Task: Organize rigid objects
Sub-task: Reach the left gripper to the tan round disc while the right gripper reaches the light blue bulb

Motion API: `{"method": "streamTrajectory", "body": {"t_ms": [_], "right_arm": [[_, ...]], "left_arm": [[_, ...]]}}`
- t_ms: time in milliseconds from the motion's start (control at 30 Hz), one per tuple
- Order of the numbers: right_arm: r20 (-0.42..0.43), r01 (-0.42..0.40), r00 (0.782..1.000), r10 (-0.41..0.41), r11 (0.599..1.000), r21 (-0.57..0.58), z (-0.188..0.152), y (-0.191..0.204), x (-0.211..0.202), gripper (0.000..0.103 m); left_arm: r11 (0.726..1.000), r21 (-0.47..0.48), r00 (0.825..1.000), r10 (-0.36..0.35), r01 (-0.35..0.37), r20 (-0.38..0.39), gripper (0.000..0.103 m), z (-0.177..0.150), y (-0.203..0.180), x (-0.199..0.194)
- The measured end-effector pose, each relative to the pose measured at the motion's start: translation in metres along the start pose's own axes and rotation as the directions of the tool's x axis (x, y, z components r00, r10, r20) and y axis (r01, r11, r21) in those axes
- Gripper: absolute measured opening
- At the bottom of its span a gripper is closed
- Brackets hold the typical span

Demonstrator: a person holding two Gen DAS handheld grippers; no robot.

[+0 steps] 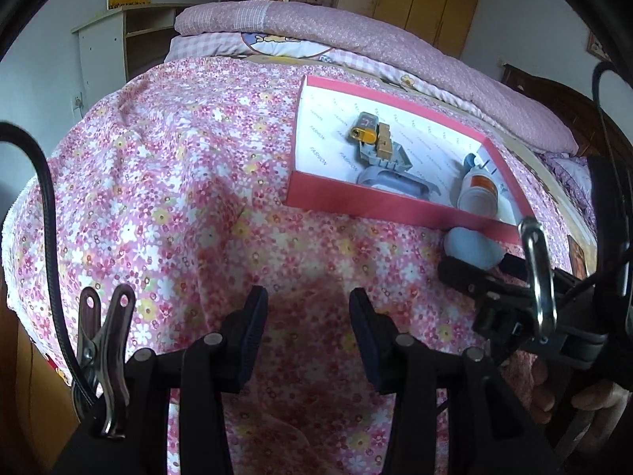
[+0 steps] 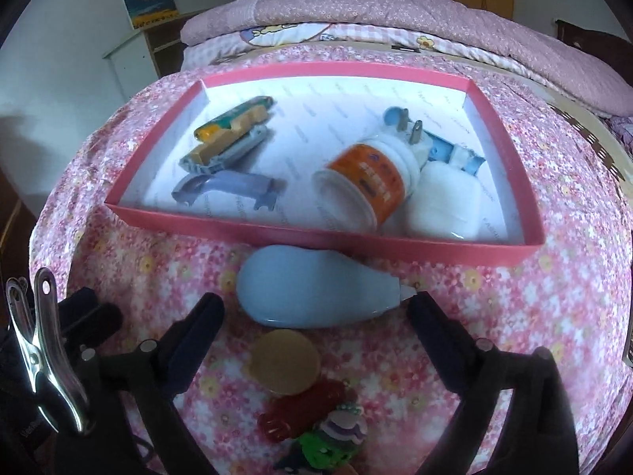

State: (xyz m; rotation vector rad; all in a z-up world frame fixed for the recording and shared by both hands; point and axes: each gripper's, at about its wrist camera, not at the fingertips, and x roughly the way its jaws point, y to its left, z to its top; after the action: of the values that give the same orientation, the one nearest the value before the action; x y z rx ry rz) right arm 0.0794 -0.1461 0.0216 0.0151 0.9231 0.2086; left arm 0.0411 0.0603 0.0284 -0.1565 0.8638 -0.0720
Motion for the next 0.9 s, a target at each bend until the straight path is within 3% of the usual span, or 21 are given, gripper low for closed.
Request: {"method": "streamTrajectory", "body": {"t_ms": [167,533,900], "right_arm": [[0.013,0.003,1.000,-0.004,0.999,0.042,0.000,-0.004,-0.002,0.088],[0.067,-0.084,0.995,0.079,0.993,0.080,-0.007,-0.016,-0.031,0.087],[0.101,-0.106,0.990,0.099,0.992,0.064,-0.023,-0.041,-0.065,0.087]], "left_arm": [[1.000,0.003,1.000,0.005,-0.005,-0.003,0.045,-0.002,-0.002,0.002],[1.000,0.019,1.000,-0.004,0.004,-0.007,0.045,-0.002,-0.010,-0.002],[0.998,0.063,1.000,-0.026,0.027,-0.010,0.045,-0.003,-0.031,-0.005]]}}
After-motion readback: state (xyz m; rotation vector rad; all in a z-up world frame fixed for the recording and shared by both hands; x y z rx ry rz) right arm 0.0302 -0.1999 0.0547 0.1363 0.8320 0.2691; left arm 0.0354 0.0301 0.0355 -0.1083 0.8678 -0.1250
